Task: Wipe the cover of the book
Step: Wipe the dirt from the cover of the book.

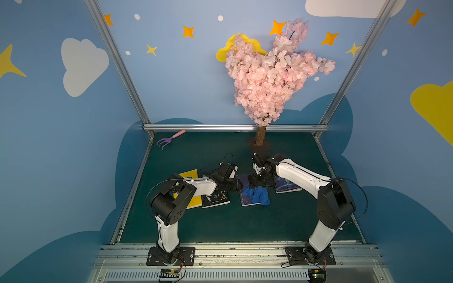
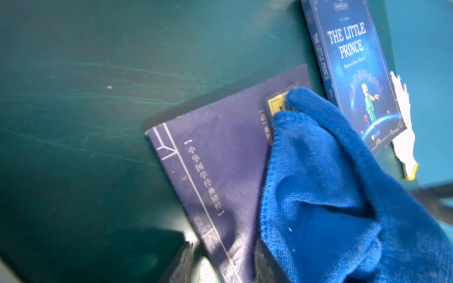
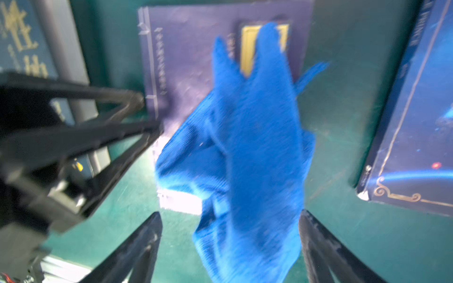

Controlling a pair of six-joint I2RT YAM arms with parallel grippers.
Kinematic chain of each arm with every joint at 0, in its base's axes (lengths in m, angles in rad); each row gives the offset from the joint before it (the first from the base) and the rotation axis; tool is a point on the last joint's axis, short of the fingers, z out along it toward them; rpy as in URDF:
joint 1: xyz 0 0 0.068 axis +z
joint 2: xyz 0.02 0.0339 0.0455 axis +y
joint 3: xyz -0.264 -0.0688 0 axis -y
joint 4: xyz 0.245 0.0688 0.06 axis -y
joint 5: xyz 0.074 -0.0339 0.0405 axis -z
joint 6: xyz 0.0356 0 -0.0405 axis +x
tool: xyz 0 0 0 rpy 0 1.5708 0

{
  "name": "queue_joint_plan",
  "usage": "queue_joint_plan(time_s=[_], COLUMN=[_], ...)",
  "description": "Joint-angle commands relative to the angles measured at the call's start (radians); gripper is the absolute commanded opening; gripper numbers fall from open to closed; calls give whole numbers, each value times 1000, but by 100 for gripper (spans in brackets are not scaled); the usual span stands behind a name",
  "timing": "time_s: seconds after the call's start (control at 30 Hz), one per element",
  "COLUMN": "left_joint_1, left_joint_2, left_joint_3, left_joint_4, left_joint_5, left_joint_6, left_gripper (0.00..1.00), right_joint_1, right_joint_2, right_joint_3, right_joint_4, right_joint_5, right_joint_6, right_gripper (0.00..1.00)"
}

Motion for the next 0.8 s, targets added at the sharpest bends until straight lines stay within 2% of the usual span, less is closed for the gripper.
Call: queue_joint_plan(time_s=[0.0, 0.17, 0.23, 0.27, 0.33, 0.43, 0.53, 0.63, 0.77], left_joint_1=[8, 9, 10, 11, 11, 11, 13, 13, 14], left_joint_2=[-11, -7, 1, 5, 9, 16, 35, 56, 85], left_joint_3=[10, 29, 40, 45, 50, 44, 60, 80, 110], left_joint_4=[-45, -87, -104, -113, -115, -104, -123, -140, -169], left_joint_5=[-33, -71, -80, -79, -64, -60, -68, -49, -30], left_joint_6=[5, 12, 12, 9, 8, 8, 15, 20, 19], left_gripper=[40, 32, 31, 31, 31, 32, 33, 33, 34], right_joint_1=[27, 35, 34, 33, 32, 33, 29, 20, 4], right_joint_2=[-31, 33, 86, 117, 163, 178, 179, 187, 211], right_joint_3=[-34, -51, -27, -12, 19, 32, 37, 48, 56], right_joint_4=[-19, 4, -7, -16, -38, -28, -7, -1, 32], right_joint_5=[26, 84, 113, 124, 163, 178, 182, 181, 154], right_joint_6=[34, 61, 51, 51, 57, 67, 63, 63, 62], right_gripper=[87, 84, 80, 76, 59, 41, 34, 17, 5])
